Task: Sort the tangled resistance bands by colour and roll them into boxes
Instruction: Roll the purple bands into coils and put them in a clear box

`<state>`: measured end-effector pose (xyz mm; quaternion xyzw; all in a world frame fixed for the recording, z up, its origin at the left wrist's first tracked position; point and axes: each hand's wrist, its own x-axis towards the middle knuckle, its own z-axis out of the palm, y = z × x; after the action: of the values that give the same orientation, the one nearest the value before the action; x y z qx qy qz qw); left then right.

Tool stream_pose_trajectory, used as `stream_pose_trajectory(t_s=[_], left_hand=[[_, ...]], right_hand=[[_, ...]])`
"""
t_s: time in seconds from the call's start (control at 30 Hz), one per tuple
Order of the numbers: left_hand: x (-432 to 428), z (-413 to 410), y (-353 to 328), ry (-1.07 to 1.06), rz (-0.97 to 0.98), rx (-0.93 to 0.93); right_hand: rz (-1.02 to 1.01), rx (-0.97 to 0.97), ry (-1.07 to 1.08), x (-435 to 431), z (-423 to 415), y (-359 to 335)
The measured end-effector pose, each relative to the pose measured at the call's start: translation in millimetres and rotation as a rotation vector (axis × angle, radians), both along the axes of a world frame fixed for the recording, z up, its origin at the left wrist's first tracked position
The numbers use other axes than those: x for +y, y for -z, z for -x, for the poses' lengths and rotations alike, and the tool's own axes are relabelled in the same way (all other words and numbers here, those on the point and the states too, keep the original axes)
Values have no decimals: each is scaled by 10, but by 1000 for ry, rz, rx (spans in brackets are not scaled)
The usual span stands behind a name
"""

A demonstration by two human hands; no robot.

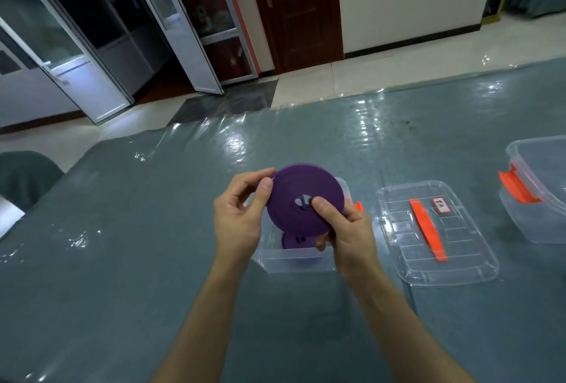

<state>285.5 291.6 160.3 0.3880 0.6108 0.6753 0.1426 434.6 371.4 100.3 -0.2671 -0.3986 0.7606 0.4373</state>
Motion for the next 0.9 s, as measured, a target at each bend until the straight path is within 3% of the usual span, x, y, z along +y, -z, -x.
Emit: stream_pose_trajectory(t_s=[0.17,0.53,0.7,0.83,0.9], left_hand=[[104,-68,162,-9,-47,-239],[204,56,347,-27,129,-169],[182,114,497,144,235,-182],[184,268,547,112,282,-239],[219,382,556,108,318,-236]], right_hand=[[84,-14,-10,46,42,111],[156,-62,-6,169,136,314],[190,-59,13,211,128,385],[80,-179,-120,234,118,415],[-120,-378,-165,307,107,407]])
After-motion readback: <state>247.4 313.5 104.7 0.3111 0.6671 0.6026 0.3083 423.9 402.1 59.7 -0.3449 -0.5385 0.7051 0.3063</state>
